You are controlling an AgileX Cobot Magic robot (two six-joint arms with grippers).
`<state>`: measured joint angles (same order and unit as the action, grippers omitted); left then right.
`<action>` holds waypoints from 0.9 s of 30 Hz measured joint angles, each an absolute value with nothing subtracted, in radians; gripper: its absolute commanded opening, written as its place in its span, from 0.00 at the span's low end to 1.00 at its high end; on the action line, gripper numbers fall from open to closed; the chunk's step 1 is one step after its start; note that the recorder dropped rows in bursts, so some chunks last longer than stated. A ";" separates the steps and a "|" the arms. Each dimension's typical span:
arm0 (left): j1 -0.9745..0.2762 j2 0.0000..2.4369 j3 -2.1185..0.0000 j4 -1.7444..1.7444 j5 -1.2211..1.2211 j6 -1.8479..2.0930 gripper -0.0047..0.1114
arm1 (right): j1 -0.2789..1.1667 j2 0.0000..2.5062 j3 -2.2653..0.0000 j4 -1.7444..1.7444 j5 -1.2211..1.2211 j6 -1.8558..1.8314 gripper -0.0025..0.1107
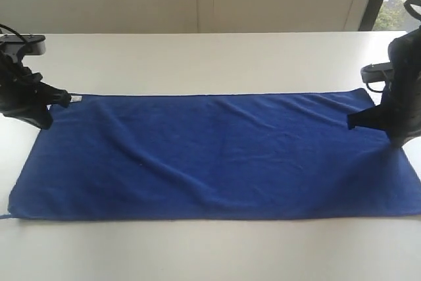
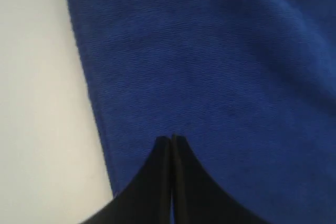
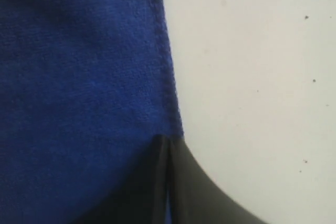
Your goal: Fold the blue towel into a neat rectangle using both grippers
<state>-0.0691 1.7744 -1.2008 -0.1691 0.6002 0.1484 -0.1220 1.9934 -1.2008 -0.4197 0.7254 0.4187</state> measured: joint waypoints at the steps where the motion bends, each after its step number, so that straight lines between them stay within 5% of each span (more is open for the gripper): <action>1: -0.081 1.774 -1.201 -0.169 0.599 0.154 0.04 | -0.122 1.983 -1.198 -0.415 0.728 0.419 0.02; 27: -0.118 1.926 -1.199 -0.097 0.733 0.240 0.04 | -0.122 2.002 -1.202 -0.205 0.622 0.269 0.02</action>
<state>-0.1182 1.9255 -1.1990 -0.0968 0.7329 0.2403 -0.1220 2.0016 -1.2021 -0.2046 0.6217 0.2691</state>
